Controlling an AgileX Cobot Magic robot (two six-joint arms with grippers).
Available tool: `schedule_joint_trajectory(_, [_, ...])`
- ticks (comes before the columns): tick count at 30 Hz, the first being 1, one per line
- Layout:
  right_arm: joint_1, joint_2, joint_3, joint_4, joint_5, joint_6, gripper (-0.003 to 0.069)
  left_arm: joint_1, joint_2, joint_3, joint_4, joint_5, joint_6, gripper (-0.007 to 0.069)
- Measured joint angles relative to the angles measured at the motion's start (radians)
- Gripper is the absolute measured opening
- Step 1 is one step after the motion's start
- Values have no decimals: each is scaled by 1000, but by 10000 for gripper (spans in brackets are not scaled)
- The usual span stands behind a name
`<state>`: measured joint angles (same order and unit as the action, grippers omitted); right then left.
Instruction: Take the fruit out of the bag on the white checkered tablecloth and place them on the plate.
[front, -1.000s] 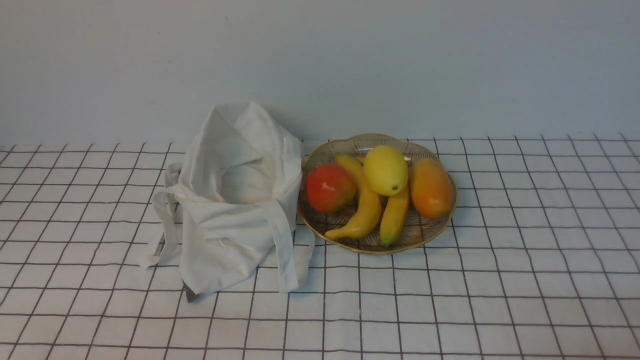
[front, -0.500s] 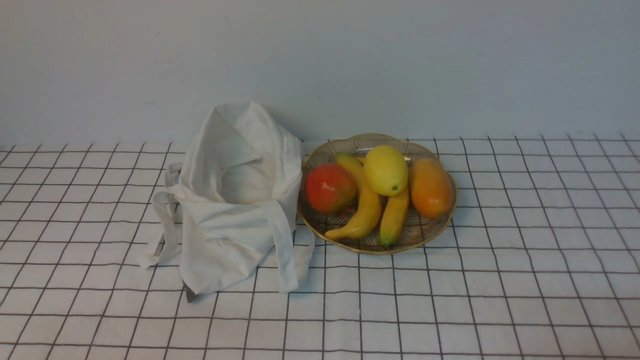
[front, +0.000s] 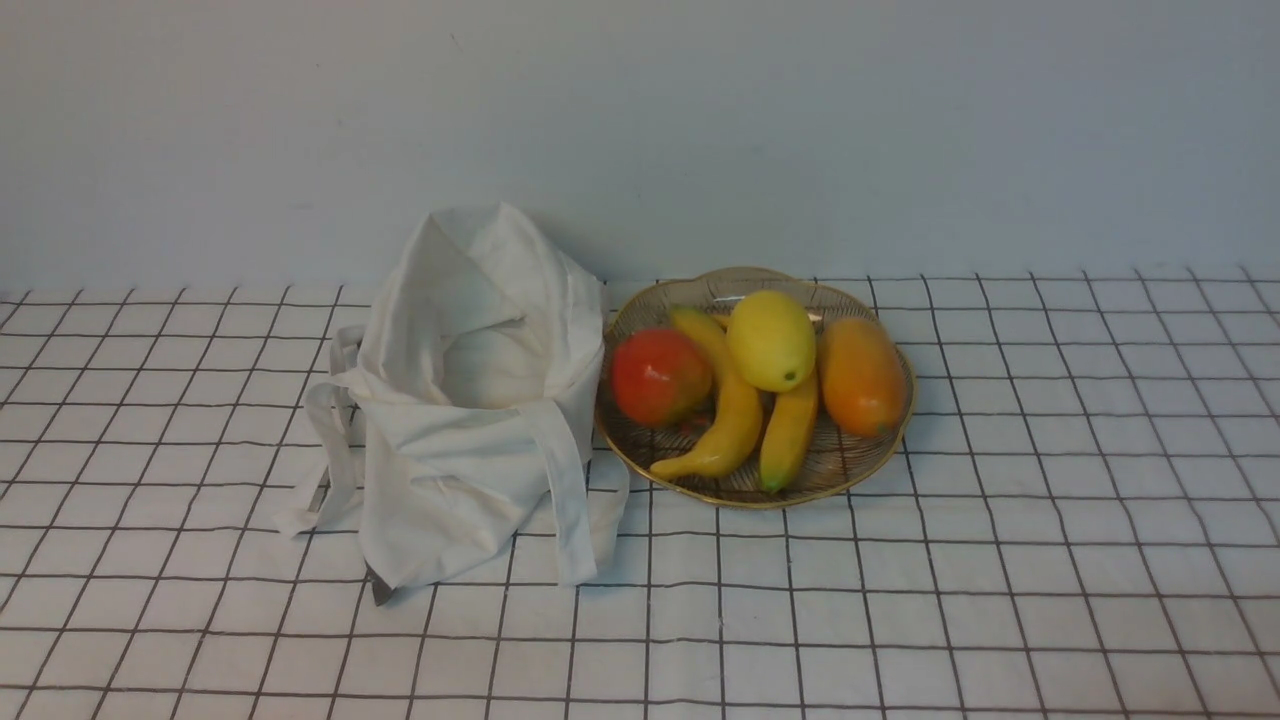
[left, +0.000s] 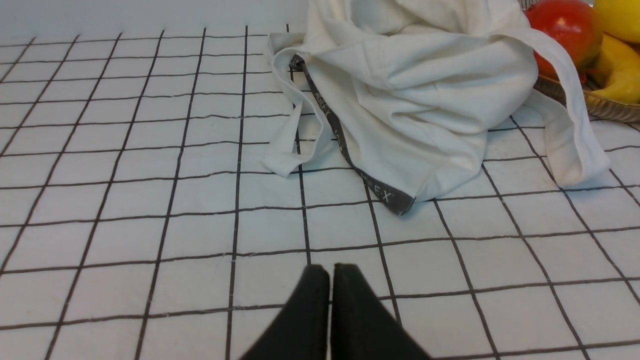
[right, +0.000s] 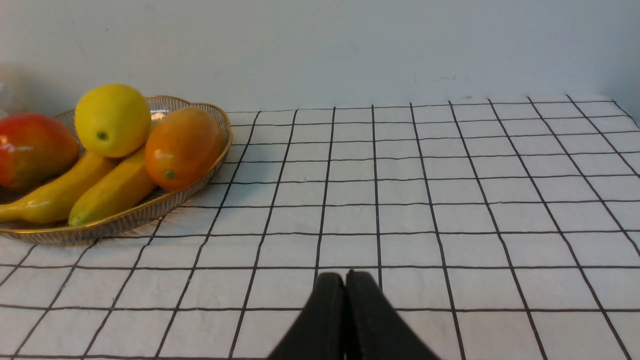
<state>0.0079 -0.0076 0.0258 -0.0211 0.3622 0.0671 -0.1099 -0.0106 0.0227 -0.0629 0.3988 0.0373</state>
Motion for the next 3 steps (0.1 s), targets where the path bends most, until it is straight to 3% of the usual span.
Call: schedule_joint_trajectory(3, [0,0,0,0,0,0,-15,0,0,0,0,0,0,-8])
